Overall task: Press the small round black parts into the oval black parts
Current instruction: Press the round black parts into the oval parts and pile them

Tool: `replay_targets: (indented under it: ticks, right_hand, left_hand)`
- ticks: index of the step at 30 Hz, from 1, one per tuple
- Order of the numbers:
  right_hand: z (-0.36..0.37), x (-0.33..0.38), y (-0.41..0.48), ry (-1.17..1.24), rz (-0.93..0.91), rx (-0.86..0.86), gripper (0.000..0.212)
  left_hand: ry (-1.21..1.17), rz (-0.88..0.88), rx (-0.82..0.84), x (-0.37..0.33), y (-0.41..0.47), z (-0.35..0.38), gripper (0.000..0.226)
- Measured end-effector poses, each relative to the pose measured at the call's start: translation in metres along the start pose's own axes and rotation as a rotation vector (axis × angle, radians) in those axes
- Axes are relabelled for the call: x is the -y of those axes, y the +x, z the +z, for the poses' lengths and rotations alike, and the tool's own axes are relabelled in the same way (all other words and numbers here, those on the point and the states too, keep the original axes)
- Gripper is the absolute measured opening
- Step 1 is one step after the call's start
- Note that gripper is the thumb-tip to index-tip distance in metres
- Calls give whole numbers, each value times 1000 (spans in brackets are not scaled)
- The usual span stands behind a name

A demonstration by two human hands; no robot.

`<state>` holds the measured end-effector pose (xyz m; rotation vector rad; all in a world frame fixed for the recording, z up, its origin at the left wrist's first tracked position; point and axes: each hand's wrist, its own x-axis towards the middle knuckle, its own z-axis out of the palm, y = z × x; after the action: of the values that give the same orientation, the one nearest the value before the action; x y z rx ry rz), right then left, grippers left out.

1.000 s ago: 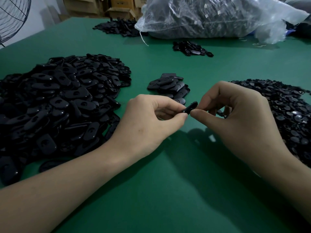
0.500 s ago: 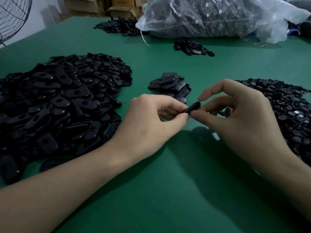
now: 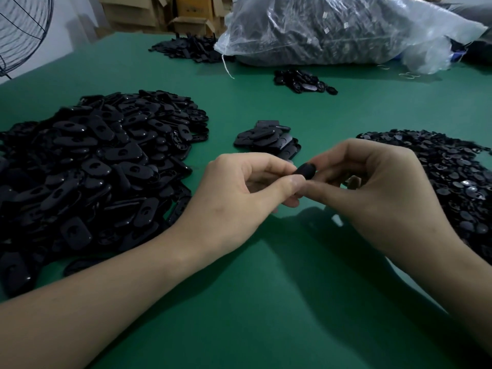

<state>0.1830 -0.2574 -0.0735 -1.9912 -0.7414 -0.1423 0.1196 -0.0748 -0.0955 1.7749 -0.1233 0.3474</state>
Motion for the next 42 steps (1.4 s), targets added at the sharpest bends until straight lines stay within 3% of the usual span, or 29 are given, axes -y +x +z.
replay_targets:
  ticks: [8,15,22,42]
  right_hand:
    - [-2,2,3,-23,-78,19,21]
    - [3,4,-1,307,59,56,18]
    - [7,7,-5,678,300,135,18]
    - [16,14,-7,977,384,167,18]
  left_hand:
    - [-122,-13,19,1,2,-2,8]
    - [-144,77,-43,2,1,0,12]
    - [-19,145,-98,2,-2,2,14]
    - [254,270,-258,-6,-8,6,16]
